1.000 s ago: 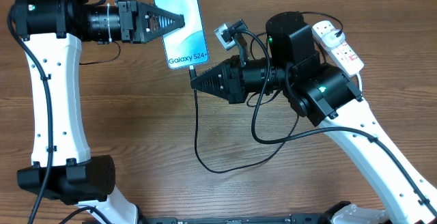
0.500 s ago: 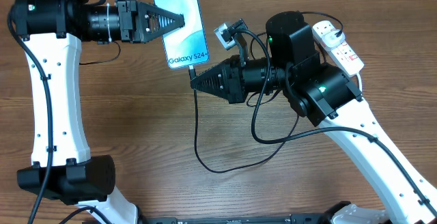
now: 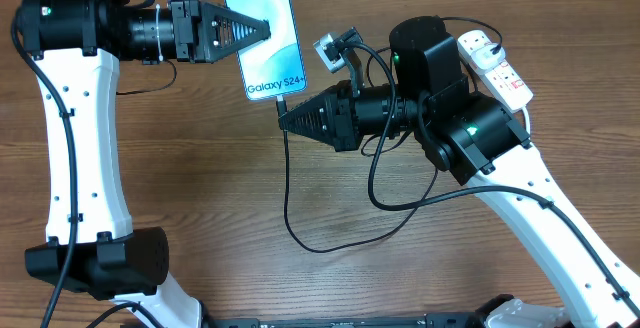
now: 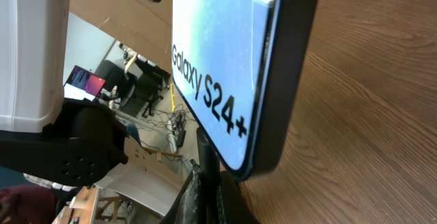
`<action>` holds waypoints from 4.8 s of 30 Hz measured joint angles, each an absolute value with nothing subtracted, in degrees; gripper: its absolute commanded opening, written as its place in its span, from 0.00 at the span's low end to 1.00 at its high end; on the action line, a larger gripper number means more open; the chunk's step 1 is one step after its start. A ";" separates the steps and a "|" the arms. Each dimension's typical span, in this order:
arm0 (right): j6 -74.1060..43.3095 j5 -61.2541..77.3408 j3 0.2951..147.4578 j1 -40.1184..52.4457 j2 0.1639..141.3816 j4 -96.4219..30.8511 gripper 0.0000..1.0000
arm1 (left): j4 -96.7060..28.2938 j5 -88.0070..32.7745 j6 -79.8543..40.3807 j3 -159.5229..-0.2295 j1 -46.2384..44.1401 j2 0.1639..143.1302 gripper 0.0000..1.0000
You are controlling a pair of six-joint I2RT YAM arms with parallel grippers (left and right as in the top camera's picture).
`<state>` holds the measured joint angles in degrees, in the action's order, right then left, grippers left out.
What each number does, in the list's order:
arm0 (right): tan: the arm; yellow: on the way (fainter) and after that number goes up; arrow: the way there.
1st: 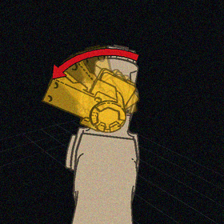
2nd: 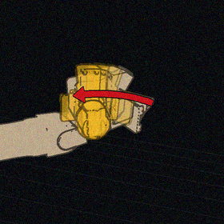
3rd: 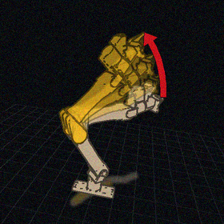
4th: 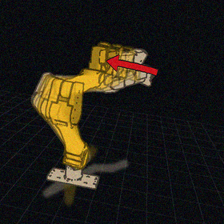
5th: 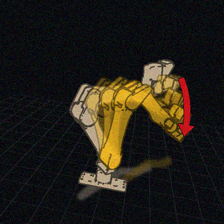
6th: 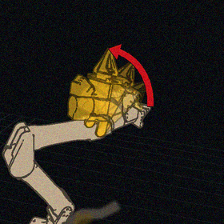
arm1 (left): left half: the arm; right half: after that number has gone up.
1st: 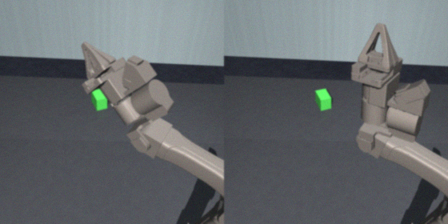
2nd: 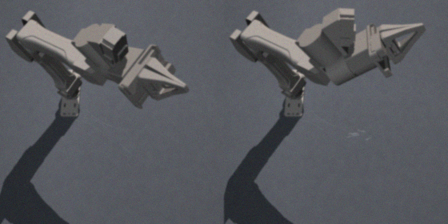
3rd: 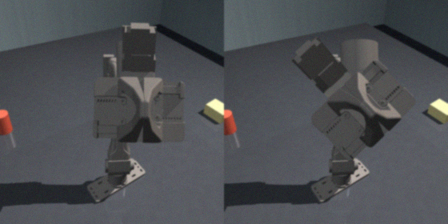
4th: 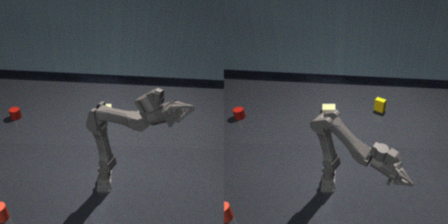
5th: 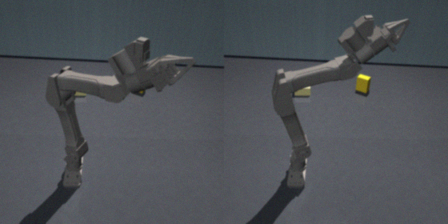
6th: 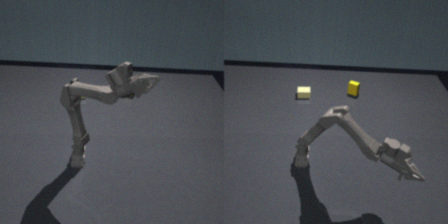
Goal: Plug charger to phone and switch on socket
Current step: 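Push the USB-C connector up into the phone's port with the right gripper, then lower the phone onto the table with the left gripper, releasing the connector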
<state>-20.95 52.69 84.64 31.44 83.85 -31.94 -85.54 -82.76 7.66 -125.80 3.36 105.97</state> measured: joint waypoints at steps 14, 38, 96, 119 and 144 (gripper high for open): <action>-21.02 52.93 84.64 31.48 83.88 -30.85 0.04 | -85.76 -83.13 7.70 -125.80 3.36 105.97 0.04; -21.30 54.11 84.64 31.48 83.90 -30.92 0.04 | -89.38 -81.67 10.57 -126.02 2.68 105.97 0.04; -23.18 9.39 84.55 27.79 84.03 -59.68 1.00 | -78.96 -41.47 2.83 -122.96 -9.65 128.40 0.05; -29.85 -2.46 84.55 27.79 88.71 -62.59 1.00 | -70.00 -40.16 3.09 -122.96 -14.24 142.82 0.06; -29.85 -2.57 84.55 27.79 88.77 -62.65 1.00 | -69.63 -26.70 -4.32 -122.96 -14.28 142.98 0.31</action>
<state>-29.85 -2.57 84.55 27.79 88.77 -62.65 -69.63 -26.70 -4.32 -122.96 -14.28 142.98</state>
